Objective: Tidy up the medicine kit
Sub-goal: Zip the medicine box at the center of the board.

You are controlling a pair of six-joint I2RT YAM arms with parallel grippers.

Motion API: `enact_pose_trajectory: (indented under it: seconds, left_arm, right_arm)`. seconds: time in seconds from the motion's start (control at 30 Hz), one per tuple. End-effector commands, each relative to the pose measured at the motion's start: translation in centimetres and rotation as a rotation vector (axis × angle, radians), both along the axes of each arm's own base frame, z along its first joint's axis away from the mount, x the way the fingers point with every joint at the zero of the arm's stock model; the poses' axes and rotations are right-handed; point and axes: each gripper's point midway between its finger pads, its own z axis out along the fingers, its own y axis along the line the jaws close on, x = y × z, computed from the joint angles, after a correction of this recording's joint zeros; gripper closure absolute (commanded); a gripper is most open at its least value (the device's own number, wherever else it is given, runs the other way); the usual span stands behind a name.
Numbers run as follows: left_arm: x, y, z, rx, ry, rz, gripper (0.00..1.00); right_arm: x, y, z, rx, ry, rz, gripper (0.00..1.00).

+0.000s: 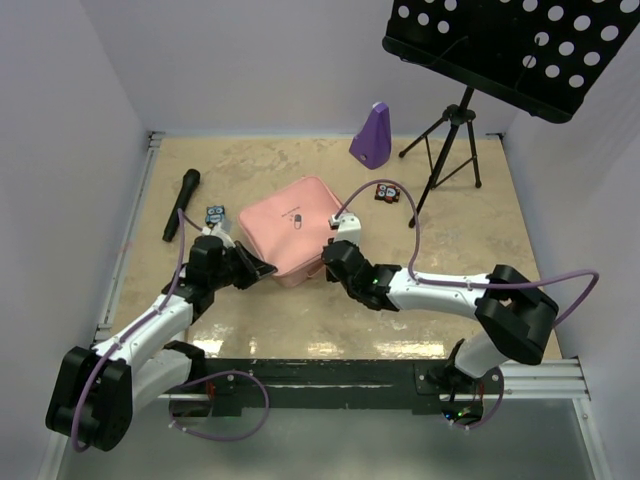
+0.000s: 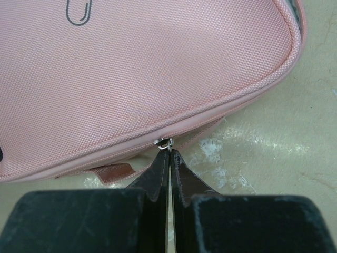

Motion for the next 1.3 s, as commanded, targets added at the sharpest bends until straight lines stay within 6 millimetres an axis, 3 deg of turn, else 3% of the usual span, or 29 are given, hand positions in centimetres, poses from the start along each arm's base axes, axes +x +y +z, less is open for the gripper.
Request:
enact_pose_trajectory:
  seconds: [0.0, 0.13, 0.3, 0.6, 0.9, 0.93, 0.97, 1.03, 1.07, 1.13, 1.27]
  left_arm:
    - [2.2, 2.6, -0.1, 0.117, -0.079, 0.084, 1.0]
    - [2.6, 2.9, 0.1, 0.148, -0.079, 0.085, 1.0]
    - [3.3, 4.3, 0.8, 0.2, -0.08, 0.112, 1.0]
    - [4.1, 6.9, 1.3, 0.229, -0.085, 0.155, 1.0]
    - [4.2, 7.0, 1.0, 0.227, -0.081, 0.135, 1.0]
    - [4.2, 7.0, 1.2, 0.225, -0.081, 0.131, 0.98]
    - [4.3, 6.9, 1.4, 0.223, -0.087, 0.122, 0.9]
    - [4.6, 6.6, 2.5, 0.209, -0.124, 0.105, 0.65]
    - [4.7, 6.5, 3.0, 0.204, -0.138, 0.104, 0.53]
    - [5.1, 6.5, 4.5, 0.201, -0.168, 0.105, 0.39]
    - [5.8, 6.4, 7.5, 0.2, -0.215, 0.101, 0.31]
  right_arm:
    - [0.2, -1.3, 1.8, -0.073, -0.081, -0.016, 1.0]
    - [-0.6, 0.5, 1.7, -0.067, -0.063, 0.044, 1.0]
    - [-1.1, 0.4, 1.4, -0.067, -0.03, 0.047, 1.0]
    - [0.8, -5.0, -1.8, -0.059, 0.099, -0.176, 1.0]
    - [0.5, -5.3, -1.6, -0.034, 0.122, -0.154, 1.0]
    - [0.5, -5.2, -1.0, -0.026, 0.112, -0.14, 0.91]
    - [0.5, -5.0, -0.2, -0.015, 0.098, -0.122, 0.76]
    - [0.2, -4.7, 1.5, 0.028, 0.074, -0.085, 0.5]
    - [0.0, -4.4, 2.5, 0.046, 0.065, -0.066, 0.43]
    - [-0.1, -4.4, 4.4, 0.071, 0.044, -0.055, 0.36]
    - [0.0, -4.2, 6.9, 0.096, 0.024, -0.046, 0.32]
